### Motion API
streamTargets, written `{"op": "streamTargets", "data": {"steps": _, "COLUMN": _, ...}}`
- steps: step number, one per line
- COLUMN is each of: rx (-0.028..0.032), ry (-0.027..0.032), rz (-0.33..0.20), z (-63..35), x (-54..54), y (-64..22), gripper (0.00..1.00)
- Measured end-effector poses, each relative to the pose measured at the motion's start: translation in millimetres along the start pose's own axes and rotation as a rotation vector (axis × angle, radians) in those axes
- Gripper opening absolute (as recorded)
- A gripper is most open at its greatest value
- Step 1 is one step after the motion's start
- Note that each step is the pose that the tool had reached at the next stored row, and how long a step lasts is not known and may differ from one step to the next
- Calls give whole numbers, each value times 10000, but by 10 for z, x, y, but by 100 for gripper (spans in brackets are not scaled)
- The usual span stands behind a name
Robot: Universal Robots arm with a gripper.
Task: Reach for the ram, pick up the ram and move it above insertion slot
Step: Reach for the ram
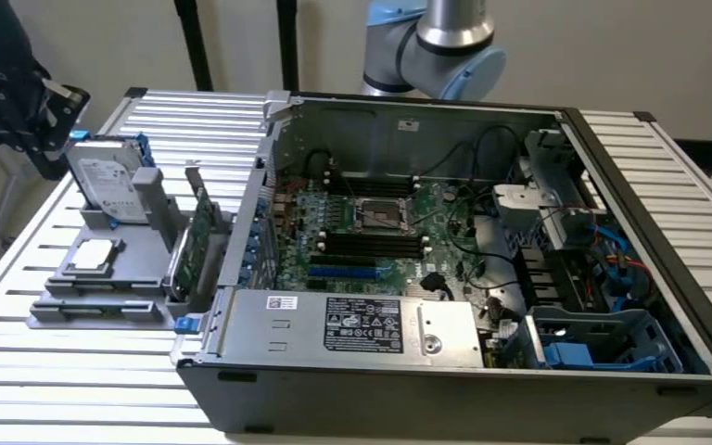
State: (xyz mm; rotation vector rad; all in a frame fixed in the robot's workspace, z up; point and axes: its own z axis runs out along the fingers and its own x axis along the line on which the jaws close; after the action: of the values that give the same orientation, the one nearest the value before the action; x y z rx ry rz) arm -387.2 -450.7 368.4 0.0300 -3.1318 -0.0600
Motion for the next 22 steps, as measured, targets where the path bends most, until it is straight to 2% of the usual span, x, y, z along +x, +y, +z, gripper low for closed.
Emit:
{"op": "streamTargets", "data": {"steps": 6, "rx": -2, "ry": 102, "rz": 5, "z": 58, "x": 5, "y": -274, "gripper": 11}}
{"op": "streamTargets", "data": {"steps": 8, "rx": -1, "ry": 115, "rz": 4, "z": 71, "x": 6, "y": -330, "gripper": 11}}
{"op": "streamTargets", "data": {"steps": 18, "rx": -2, "ry": 117, "rz": 2, "z": 71, "x": 6, "y": -340, "gripper": 11}}
{"op": "streamTargets", "data": {"steps": 22, "rx": 7, "ry": 136, "rz": -605, "z": 72, "x": 6, "y": -340, "gripper": 11}}
